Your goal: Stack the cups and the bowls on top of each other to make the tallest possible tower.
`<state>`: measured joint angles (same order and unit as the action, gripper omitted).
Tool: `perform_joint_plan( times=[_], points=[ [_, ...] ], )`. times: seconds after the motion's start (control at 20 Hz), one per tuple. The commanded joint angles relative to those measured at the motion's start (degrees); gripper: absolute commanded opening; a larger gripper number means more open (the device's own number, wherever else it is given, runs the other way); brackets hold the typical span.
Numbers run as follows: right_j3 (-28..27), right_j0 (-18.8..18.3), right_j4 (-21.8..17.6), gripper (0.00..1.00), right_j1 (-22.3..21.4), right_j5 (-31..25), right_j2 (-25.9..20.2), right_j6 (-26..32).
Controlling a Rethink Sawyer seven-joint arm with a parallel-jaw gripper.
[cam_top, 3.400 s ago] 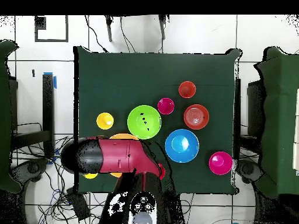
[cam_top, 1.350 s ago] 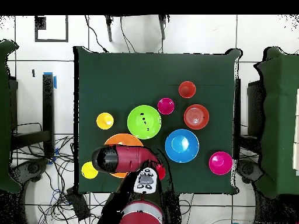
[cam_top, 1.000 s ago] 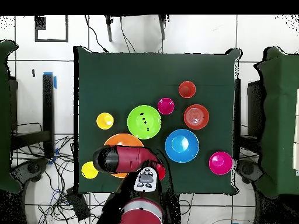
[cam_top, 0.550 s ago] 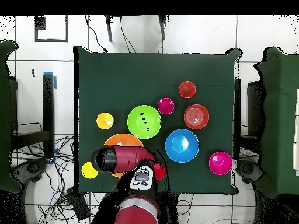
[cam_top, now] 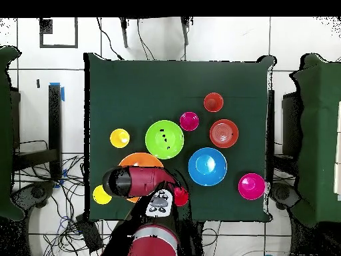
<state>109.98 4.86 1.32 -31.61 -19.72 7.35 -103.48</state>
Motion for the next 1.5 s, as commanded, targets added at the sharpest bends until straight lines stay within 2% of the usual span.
perform_joint_plan(
  times=[0.05,1.5],
  points=[
    [-3.80,1.28,-0.08,1.00,0.59,2.75,-2.58,-8.20],
    [-3.09,0.08,-0.41,1.00,0.61,2.94,-3.09,-7.36]
  ],
)
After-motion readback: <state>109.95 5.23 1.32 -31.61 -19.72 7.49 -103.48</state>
